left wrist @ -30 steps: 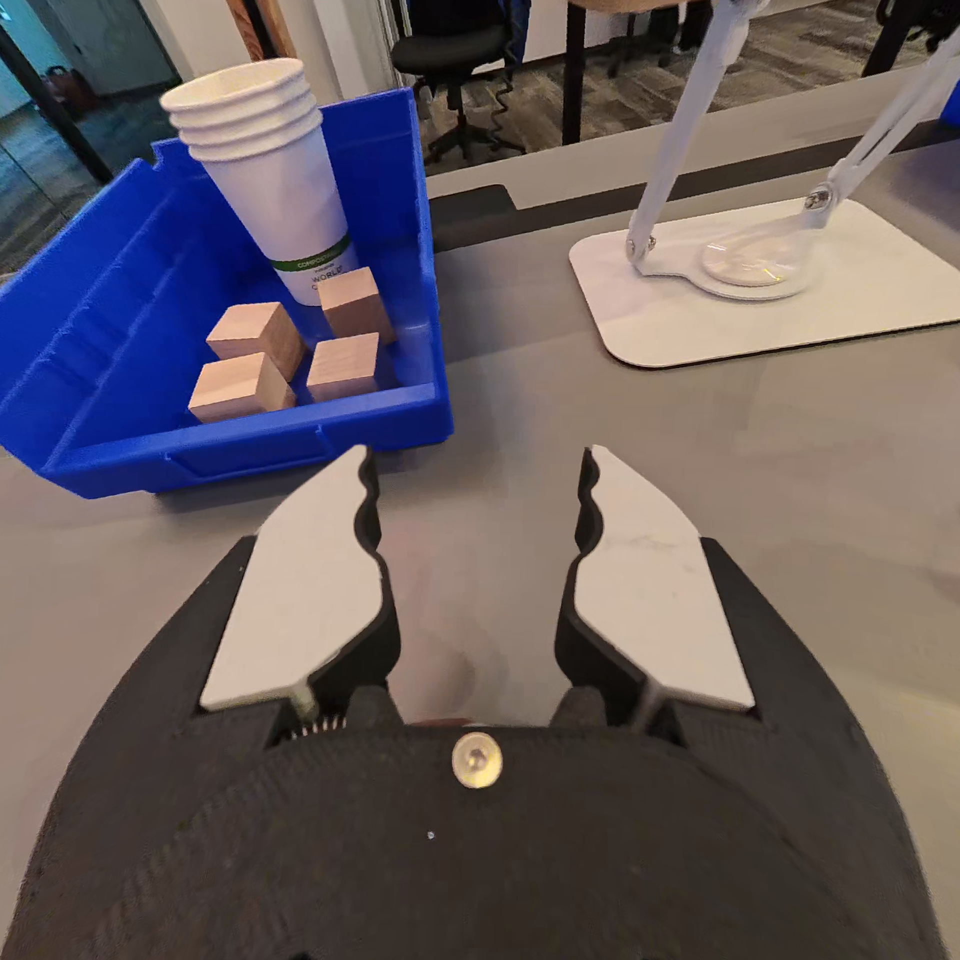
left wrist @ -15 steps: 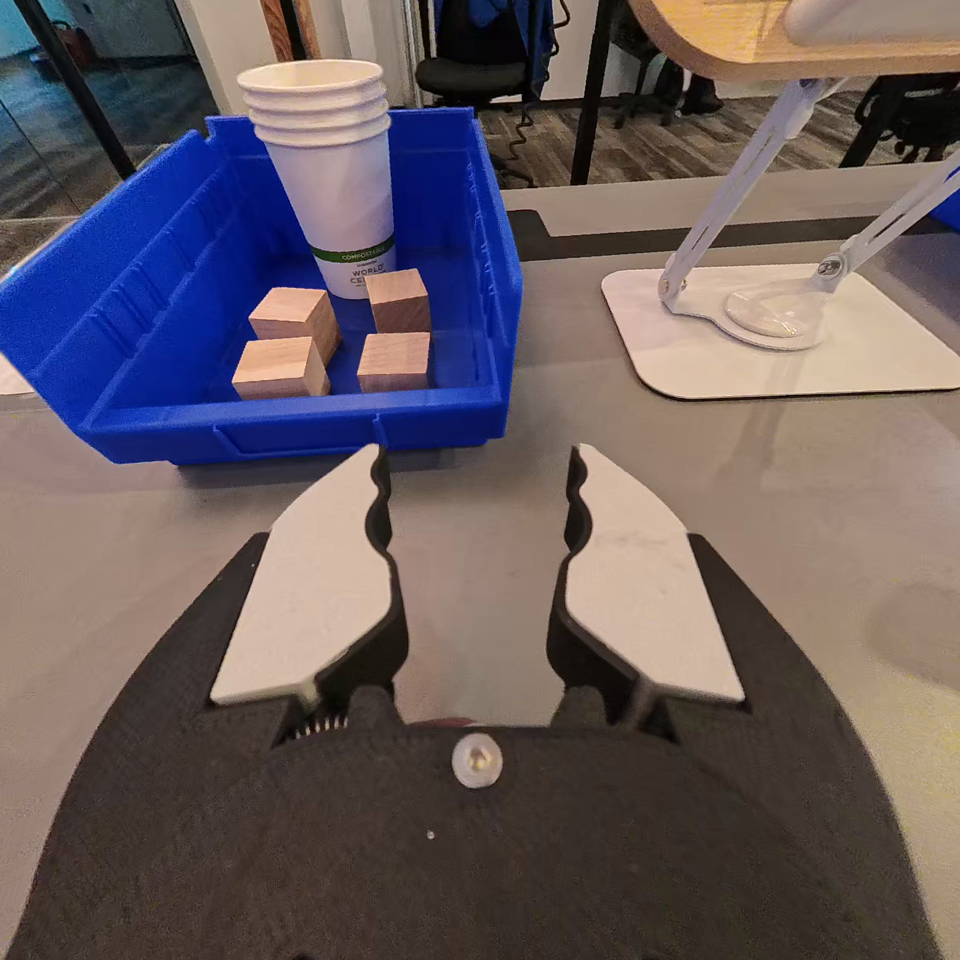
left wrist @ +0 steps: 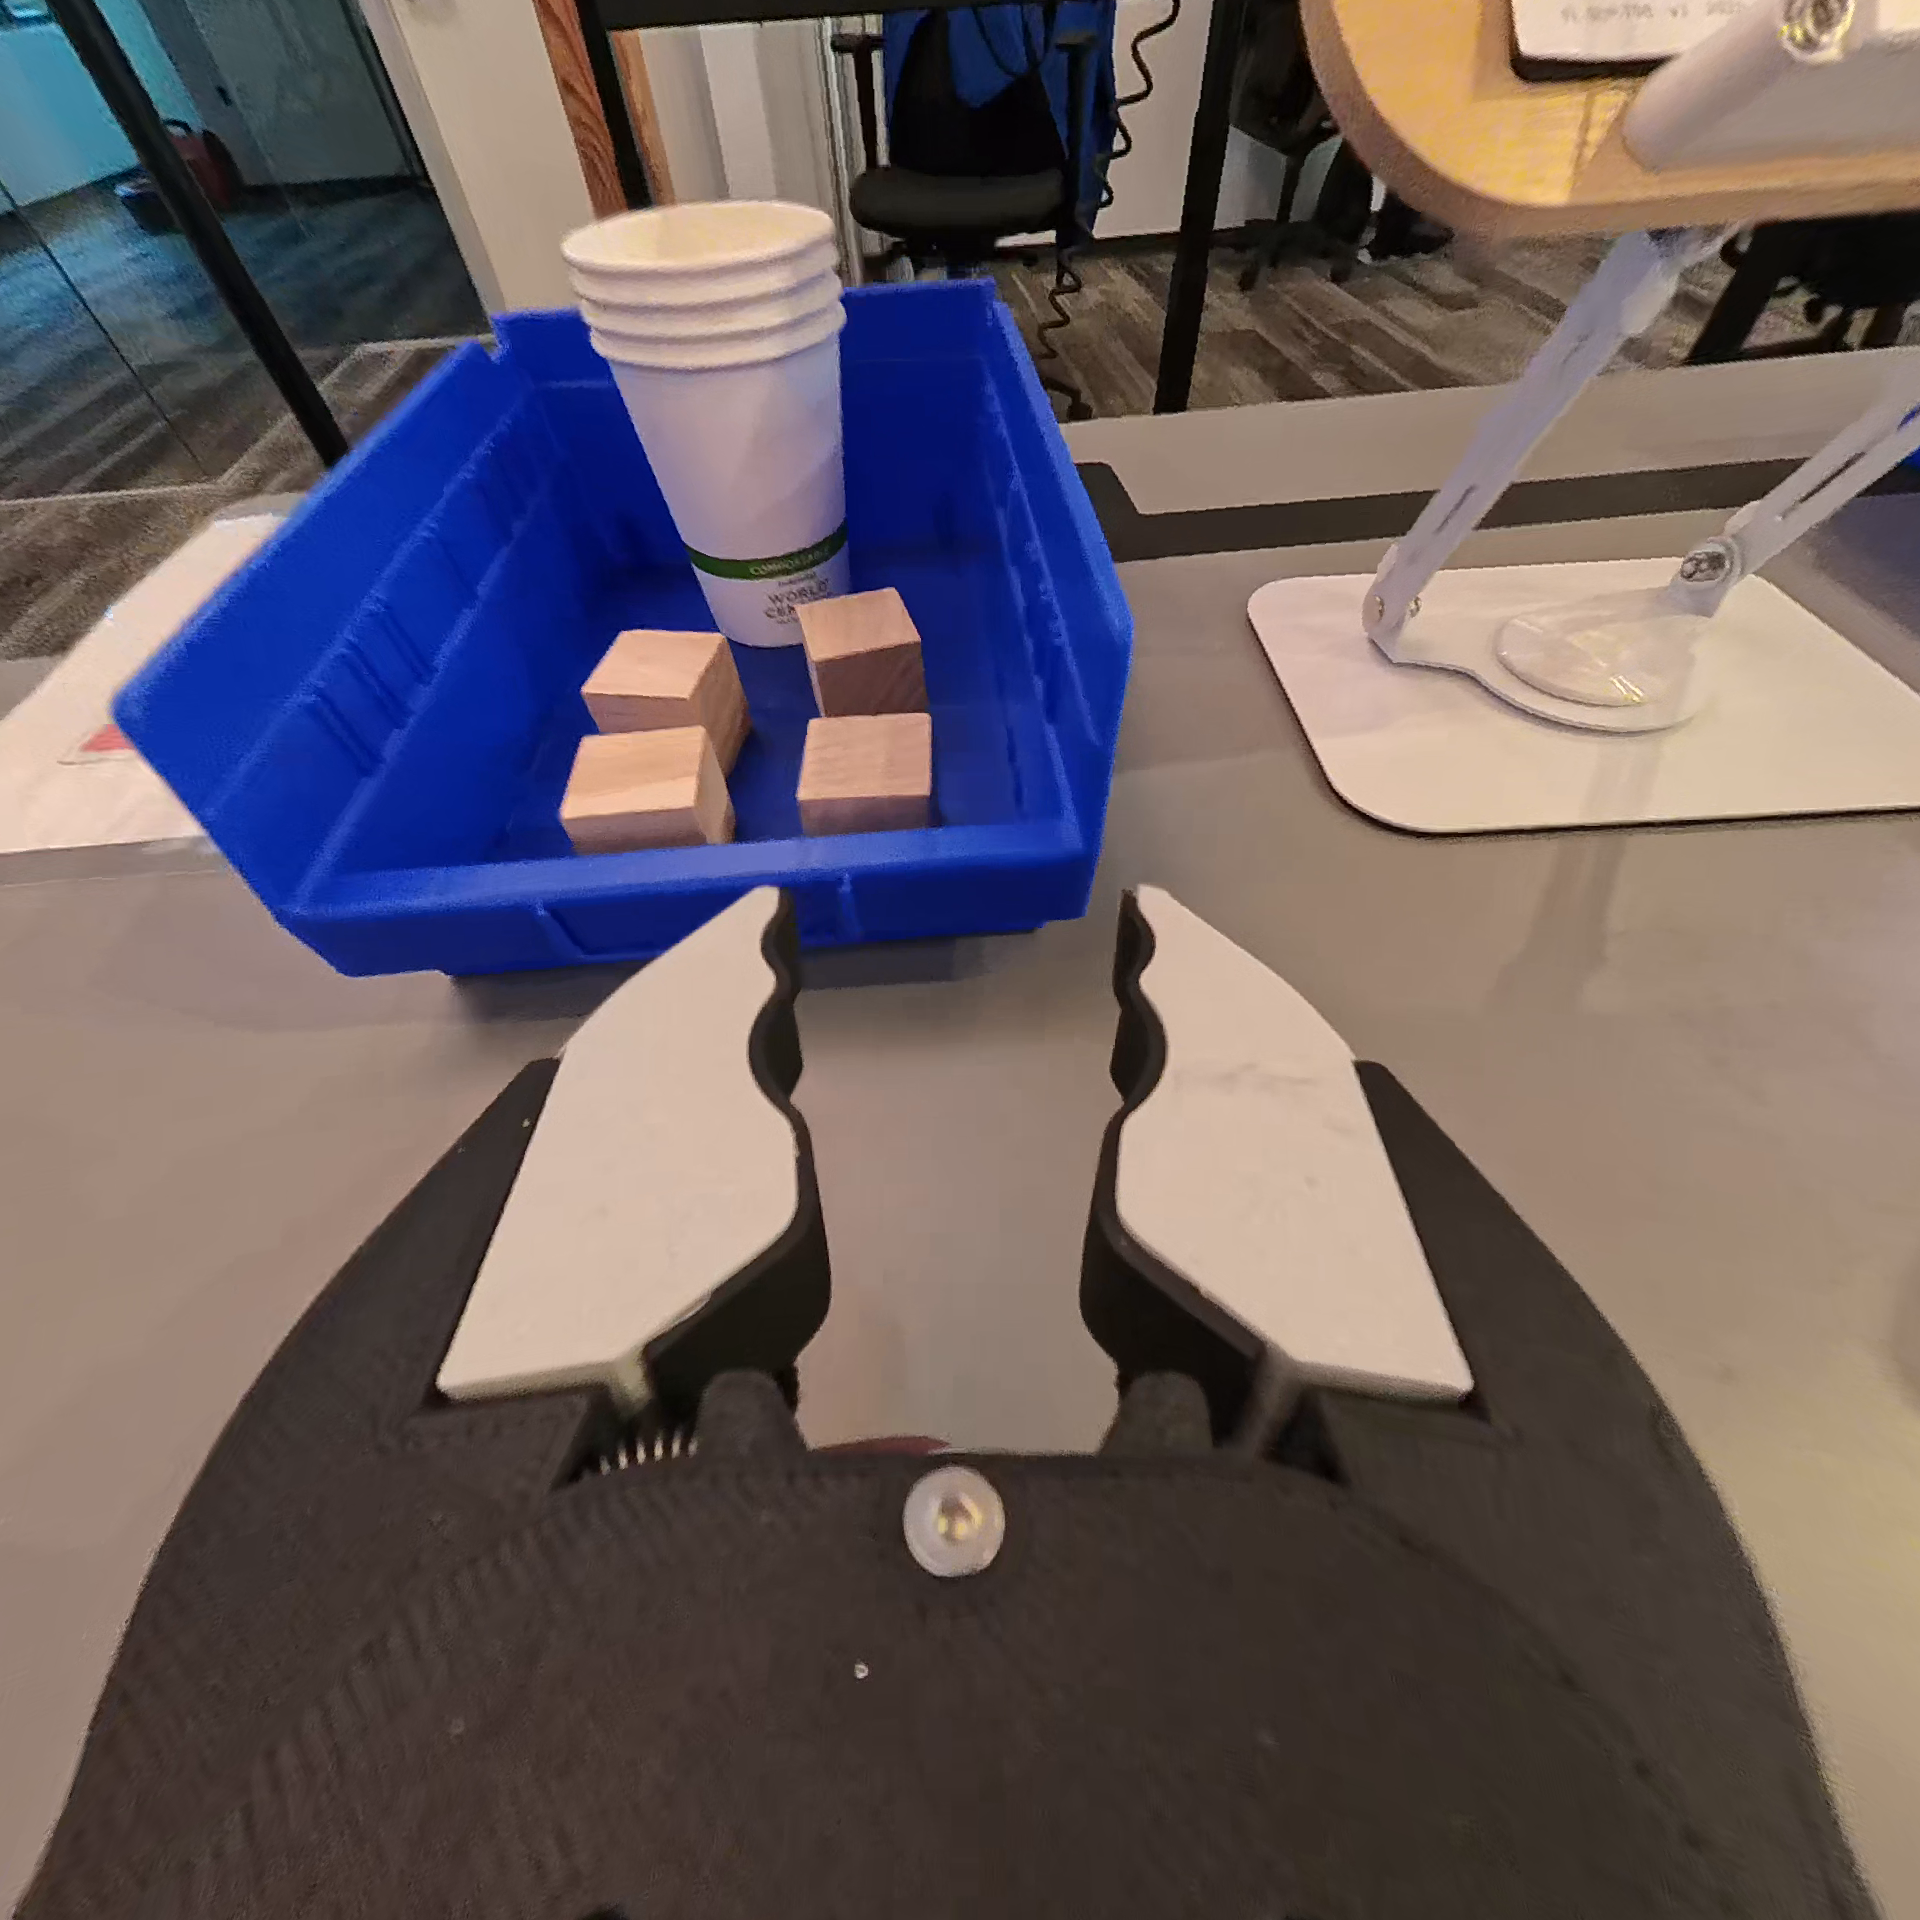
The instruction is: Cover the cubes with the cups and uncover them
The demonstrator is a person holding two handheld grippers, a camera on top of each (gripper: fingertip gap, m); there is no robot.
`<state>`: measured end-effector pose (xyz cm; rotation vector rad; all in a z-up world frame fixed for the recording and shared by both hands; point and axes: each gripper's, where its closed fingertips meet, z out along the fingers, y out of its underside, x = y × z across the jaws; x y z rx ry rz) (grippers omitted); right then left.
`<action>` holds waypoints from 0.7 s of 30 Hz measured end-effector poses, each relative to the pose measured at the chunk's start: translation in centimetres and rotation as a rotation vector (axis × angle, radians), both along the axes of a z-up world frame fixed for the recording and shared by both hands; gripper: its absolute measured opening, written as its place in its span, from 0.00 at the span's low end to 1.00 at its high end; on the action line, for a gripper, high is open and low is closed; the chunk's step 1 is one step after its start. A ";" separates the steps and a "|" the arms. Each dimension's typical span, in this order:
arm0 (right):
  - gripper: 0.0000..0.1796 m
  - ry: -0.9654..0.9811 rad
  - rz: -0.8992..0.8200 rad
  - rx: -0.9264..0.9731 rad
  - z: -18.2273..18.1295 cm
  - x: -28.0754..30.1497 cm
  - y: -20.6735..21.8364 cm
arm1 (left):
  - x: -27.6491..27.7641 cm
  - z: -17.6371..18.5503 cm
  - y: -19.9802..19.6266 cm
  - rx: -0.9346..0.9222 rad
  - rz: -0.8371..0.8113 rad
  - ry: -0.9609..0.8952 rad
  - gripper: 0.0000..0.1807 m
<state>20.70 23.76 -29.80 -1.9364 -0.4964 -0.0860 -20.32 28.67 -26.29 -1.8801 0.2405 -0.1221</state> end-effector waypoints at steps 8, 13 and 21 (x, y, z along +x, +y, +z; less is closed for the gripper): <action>0.47 -0.036 0.015 -0.033 -0.7 -0.4 -0.1 | -4.8 3.2 2.4 -0.006 0.044 0.011 0.30; 0.47 -0.049 0.020 -0.048 -0.9 -0.5 -0.1 | -6.5 4.0 6.1 -0.087 0.064 0.102 0.32; 0.46 -0.069 0.026 -0.063 -1.2 -0.6 0.0 | -6.6 -1.6 11.5 -0.427 0.046 0.097 0.41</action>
